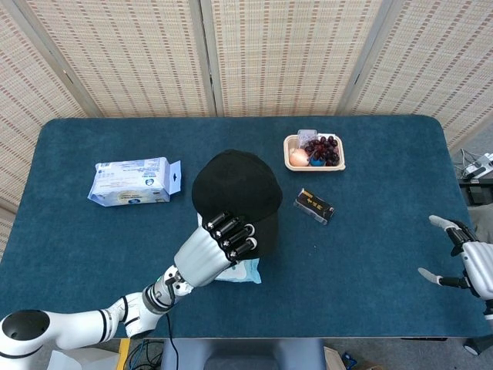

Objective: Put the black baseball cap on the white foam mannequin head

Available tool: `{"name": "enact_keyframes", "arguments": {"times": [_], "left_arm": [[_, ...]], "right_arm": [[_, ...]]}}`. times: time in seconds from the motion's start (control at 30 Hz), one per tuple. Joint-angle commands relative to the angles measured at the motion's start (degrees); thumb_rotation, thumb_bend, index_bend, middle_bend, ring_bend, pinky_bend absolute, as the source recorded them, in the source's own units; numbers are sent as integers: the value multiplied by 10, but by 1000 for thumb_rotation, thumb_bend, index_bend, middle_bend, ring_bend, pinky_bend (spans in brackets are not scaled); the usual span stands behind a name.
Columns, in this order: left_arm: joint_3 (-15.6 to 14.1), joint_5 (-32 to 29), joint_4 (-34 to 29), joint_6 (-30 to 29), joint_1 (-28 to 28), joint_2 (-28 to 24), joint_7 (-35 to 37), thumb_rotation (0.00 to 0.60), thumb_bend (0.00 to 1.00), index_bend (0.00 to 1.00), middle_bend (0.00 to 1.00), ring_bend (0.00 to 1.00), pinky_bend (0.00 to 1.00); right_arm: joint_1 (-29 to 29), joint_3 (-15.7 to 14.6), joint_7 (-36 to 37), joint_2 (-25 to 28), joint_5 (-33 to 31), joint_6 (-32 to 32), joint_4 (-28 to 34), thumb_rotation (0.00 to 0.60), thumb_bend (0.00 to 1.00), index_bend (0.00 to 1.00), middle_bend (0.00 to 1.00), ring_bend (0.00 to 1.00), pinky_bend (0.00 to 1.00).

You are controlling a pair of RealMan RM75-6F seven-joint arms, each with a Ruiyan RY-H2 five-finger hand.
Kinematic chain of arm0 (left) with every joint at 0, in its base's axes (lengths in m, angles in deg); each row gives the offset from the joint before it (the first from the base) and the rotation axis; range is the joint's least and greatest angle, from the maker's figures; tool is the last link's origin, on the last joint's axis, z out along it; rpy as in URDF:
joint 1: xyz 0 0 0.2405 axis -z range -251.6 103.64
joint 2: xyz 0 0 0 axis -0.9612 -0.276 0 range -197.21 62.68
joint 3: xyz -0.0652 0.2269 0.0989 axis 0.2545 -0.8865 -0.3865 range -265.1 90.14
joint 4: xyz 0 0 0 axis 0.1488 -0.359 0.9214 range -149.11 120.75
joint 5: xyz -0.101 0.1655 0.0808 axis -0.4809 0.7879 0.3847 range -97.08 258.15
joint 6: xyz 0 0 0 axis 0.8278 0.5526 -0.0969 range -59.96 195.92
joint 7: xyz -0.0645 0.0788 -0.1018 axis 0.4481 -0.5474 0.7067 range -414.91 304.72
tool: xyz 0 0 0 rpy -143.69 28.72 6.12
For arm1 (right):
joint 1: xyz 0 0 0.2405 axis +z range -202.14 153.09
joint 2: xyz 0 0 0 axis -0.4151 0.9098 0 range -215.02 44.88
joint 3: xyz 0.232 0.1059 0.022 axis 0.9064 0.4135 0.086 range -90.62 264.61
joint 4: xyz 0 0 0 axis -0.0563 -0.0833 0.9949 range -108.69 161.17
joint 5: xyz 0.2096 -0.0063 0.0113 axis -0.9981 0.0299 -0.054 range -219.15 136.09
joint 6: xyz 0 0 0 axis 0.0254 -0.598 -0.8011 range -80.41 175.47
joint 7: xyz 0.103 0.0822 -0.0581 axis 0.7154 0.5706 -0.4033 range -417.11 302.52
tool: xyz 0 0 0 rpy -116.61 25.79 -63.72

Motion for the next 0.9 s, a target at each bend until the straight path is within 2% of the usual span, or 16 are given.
{"name": "enact_keyframes", "arguments": {"times": [0.03, 0.9], "left_arm": [[-6, 1, 5, -3, -5, 4, 2, 600, 290, 697, 553, 387, 506], [-61, -7, 87, -14, -53, 60, 41, 600, 289, 670, 543, 383, 506]], "right_arm": [[0, 0, -2, 0, 1, -1, 1, 600, 0, 163, 221, 142, 483], [0, 0, -11, 0, 1, -3, 4, 600, 0, 163, 221, 142, 483]]}}
